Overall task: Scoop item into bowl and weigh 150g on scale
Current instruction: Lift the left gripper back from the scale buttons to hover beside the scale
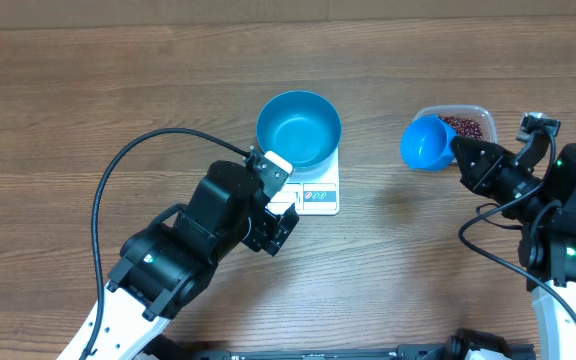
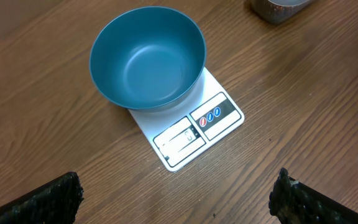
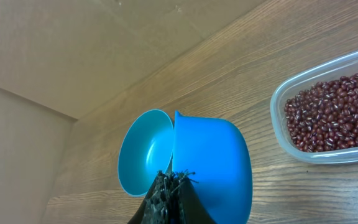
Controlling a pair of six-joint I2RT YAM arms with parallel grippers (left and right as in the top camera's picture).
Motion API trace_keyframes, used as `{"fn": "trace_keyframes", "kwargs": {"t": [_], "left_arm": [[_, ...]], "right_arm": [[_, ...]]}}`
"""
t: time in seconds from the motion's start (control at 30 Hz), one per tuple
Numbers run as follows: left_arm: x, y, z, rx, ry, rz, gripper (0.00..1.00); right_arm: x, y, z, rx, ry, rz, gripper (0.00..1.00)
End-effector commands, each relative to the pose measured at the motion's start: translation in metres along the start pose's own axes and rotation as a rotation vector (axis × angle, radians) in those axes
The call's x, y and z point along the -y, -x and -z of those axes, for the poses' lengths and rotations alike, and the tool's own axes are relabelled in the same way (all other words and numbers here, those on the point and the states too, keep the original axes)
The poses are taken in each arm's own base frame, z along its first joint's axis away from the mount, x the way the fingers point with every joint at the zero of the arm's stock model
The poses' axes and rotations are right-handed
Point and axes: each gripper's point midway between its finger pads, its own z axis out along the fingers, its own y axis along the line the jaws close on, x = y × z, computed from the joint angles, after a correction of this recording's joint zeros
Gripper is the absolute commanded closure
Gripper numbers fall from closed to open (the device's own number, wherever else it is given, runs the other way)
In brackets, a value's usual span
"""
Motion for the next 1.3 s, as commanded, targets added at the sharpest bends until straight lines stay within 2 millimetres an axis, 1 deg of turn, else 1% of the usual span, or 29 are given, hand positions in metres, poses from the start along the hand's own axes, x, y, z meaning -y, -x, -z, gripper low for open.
{"fn": "trace_keyframes", "kwargs": {"t": [0.0,0.27,0.33,0.5,0.57,0.63,0.77,0.87,1.0,1.1,1.2,1.27], "left_arm": [[0.001,-0.001,-0.001,-0.004,-0.013,-0.024,0.01],[0.0,0.003,-0.003,0.008,-0.008,-0.023,0.01],[0.001,0.004,-0.012,0.003,-0.009,-0.023,0.0],[0.003,-0.001,-0.036,-0.052,-0.011,-0.015,0.01],[0.003,0.0,-0.042,-0.054,-0.009,0.016,0.01],[0.003,0.003,-0.044,-0.044,-0.004,0.047,0.0],[-0.008,0.008,-0.038,-0.017,0.053,0.087,0.0],[-0.008,0.007,-0.032,-0.011,0.052,0.078,0.0],[-0.008,0.001,-0.022,-0.025,0.048,0.038,0.01],[-0.008,0.001,-0.017,-0.015,0.003,0.015,0.0],[-0.003,0.007,-0.012,0.023,-0.107,-0.029,0.0],[-0.008,0.007,-0.011,0.036,-0.14,-0.052,0.01]], "right_arm": [[-0.005,0.007,0.005,0.022,0.005,0.016,0.96],[-0.005,0.007,0.005,0.021,0.005,0.015,0.96],[-0.005,0.007,0.005,0.021,0.005,0.015,0.96],[-0.004,0.005,0.005,0.014,0.002,0.01,0.96],[-0.004,0.005,0.005,0.014,0.002,0.01,0.96],[-0.004,0.005,0.005,0.014,0.001,0.009,0.96],[-0.004,0.005,0.005,0.014,0.001,0.009,0.96],[-0.004,0.005,0.005,0.014,0.001,0.01,0.96],[-0.004,0.005,0.005,0.014,0.001,0.01,0.96],[-0.004,0.005,0.005,0.014,0.001,0.01,0.96],[-0.004,0.005,0.005,0.014,0.001,0.01,0.96],[-0.004,0.005,0.005,0.014,0.001,0.01,0.96]]}}
